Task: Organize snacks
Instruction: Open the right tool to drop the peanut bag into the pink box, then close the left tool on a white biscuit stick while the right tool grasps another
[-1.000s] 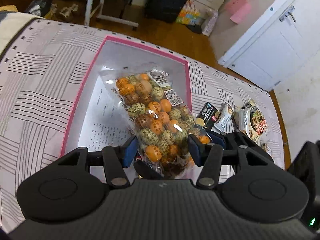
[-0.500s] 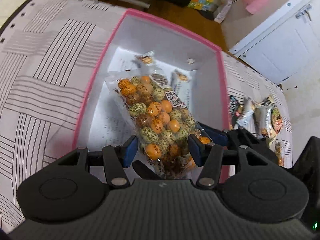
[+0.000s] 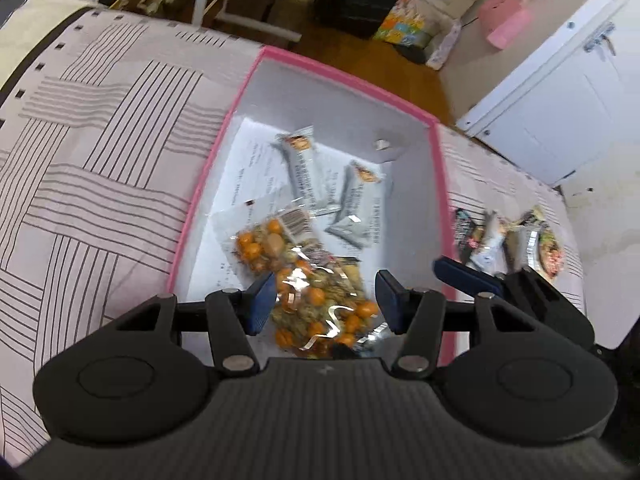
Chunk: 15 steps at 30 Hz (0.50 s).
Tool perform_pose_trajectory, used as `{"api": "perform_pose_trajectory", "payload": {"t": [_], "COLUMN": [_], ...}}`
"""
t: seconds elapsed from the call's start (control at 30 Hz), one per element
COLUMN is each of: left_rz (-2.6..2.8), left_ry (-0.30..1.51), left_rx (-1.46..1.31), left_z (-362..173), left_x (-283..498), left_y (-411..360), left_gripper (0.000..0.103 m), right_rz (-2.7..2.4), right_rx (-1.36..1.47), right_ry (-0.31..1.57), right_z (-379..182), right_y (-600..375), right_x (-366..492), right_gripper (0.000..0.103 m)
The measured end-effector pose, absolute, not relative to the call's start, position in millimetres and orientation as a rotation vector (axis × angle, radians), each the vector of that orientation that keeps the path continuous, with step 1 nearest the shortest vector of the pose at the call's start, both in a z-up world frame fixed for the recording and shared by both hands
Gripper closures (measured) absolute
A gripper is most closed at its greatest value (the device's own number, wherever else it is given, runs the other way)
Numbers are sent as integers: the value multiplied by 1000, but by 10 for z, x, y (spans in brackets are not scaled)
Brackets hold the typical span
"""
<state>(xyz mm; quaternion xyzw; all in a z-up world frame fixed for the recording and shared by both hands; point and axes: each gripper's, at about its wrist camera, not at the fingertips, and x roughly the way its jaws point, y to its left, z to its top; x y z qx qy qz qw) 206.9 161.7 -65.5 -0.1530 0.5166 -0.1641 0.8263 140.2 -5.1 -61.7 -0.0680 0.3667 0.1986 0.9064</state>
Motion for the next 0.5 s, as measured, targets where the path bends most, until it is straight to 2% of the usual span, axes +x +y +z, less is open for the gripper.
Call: {"api": "perform_pose_trajectory", "payload": {"t": [0.2,0.5], "left_rz": [-425,-521], "left_ry": [1057,1059], "left_rx": [-236,-81], "left_z": [-342,-6], "left_x": [1803,1504], "left_y": [1452,988], "left_gripper": [50,49], "right_rz": [375,238], "right_rx": [-96,-34], "right_ry": [666,645], "right_z": [-303,-97], "right_y": [-522,-1322], "right_x": [858,418], "right_gripper": [6,6]}}
